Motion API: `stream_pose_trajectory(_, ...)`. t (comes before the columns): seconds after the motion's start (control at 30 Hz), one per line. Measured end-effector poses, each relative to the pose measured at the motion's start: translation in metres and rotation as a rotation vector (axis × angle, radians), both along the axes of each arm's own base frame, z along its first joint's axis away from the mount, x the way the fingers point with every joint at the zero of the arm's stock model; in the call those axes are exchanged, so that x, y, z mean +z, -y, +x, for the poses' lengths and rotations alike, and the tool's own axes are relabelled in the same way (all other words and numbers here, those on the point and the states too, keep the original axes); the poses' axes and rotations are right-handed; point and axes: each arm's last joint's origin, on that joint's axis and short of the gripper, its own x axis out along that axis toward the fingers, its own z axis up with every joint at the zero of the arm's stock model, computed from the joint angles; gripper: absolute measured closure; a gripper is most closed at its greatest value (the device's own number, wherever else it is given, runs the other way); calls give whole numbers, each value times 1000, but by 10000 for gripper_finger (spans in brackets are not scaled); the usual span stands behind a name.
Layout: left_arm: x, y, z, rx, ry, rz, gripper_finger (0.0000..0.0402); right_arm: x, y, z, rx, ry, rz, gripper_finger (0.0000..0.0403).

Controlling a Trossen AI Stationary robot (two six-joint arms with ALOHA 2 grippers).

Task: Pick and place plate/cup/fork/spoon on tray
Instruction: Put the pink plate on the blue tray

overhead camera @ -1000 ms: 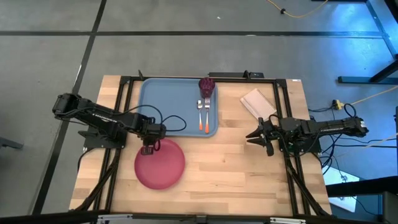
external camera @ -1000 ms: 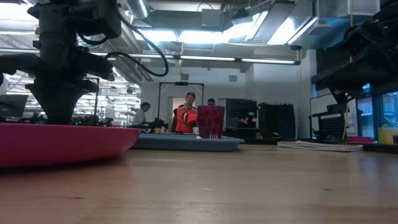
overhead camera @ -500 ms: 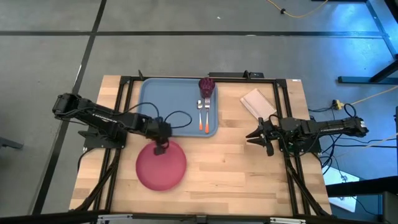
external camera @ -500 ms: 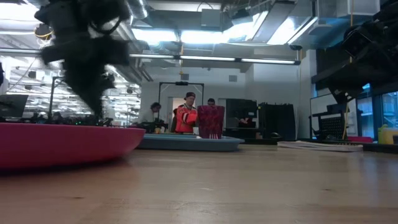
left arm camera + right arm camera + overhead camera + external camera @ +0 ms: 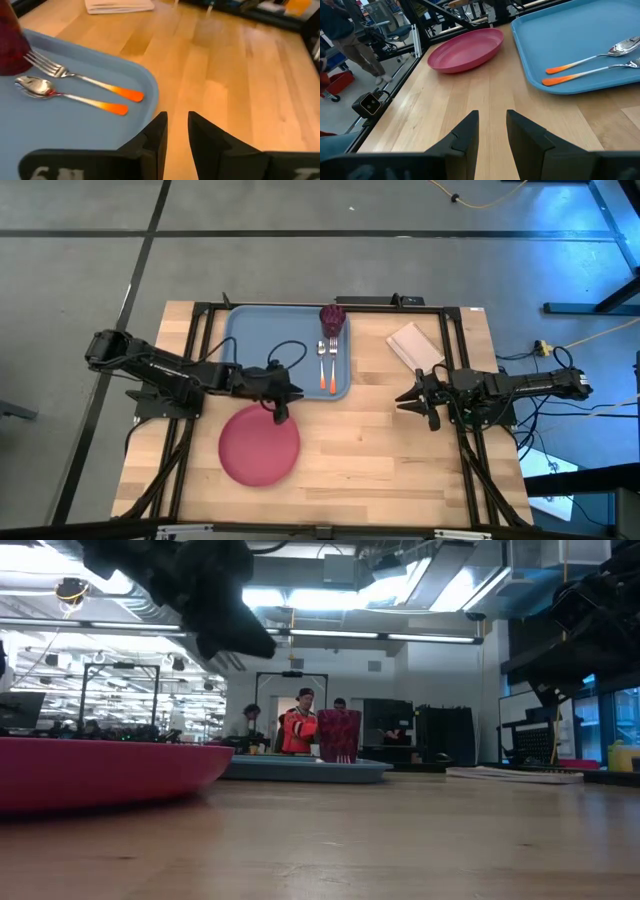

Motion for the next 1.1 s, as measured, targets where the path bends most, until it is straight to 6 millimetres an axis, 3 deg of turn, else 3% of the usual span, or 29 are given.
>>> stream_pose_trajectory(0.27,-17,19,16,-57,27,-10,333,0,0,0,0,-1,0,299)
stream_pose_trajectory(0.43,-26,37,33,-131,146,21,333,0,0,0,0,0,0,299)
stream_pose_trajectory(0.6,-16,57,43,-247,388,190,333,0,0,0,0,0,0,299)
stream_pose_trajectory(0.7,-12,63,42,-296,442,324,333,0,0,0,0,0,0,299)
stream_pose_trajectory(0.9,-10,45,44,-286,393,394,333,0,0,0,0,0,0,299)
stream_pose_trajectory(1.1,0,15,26,-273,343,365,333,0,0,0,0,-1,0,299)
